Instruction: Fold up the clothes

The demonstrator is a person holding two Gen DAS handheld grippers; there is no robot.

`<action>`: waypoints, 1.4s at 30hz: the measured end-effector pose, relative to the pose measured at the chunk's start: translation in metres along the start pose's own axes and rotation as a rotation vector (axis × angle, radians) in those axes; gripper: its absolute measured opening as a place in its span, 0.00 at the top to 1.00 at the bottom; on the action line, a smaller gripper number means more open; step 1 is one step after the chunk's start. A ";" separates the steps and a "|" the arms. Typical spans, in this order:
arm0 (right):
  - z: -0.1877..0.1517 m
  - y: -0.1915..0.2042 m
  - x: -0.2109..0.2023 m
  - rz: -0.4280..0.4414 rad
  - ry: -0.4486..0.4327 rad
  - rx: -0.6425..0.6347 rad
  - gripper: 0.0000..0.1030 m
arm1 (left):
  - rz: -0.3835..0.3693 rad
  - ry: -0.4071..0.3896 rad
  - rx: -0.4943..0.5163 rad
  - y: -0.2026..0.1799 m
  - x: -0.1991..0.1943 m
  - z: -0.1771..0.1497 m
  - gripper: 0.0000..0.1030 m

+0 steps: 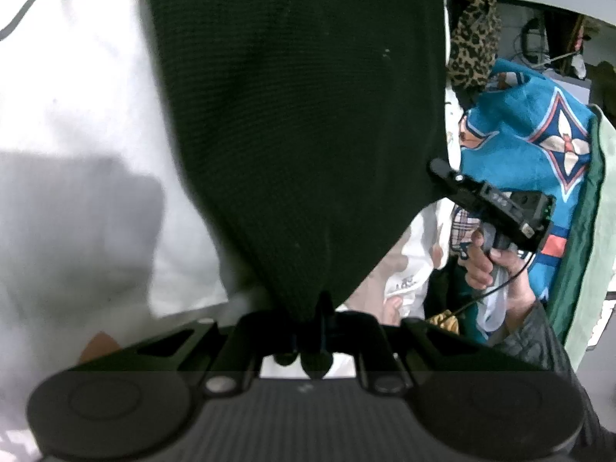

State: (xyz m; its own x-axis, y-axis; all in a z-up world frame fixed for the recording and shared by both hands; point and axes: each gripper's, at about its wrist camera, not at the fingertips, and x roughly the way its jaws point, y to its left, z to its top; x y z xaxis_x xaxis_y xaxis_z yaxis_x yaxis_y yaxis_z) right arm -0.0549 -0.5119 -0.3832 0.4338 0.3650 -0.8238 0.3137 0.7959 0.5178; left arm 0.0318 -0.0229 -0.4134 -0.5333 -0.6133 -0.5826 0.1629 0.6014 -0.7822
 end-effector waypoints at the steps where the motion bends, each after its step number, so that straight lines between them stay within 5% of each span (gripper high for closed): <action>1: -0.002 0.001 0.002 0.013 0.015 -0.002 0.85 | -0.002 -0.001 0.006 -0.001 -0.001 0.000 0.90; 7: -0.012 0.008 0.005 0.033 0.031 -0.023 0.91 | -0.020 -0.005 0.012 -0.003 -0.012 0.000 0.90; 26: -0.026 0.038 -0.034 0.196 -0.127 0.070 0.92 | -0.129 -0.111 0.059 -0.025 -0.088 -0.001 0.97; 42: -0.052 0.060 -0.051 0.268 -0.077 0.100 0.93 | -0.153 -0.123 0.117 -0.041 -0.117 -0.006 0.97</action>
State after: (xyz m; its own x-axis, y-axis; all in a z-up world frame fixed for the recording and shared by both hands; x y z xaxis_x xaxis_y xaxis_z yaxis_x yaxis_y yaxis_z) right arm -0.1017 -0.4574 -0.3223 0.5743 0.5144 -0.6368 0.2597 0.6232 0.7377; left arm 0.0825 0.0272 -0.3118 -0.4552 -0.7548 -0.4724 0.1871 0.4376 -0.8795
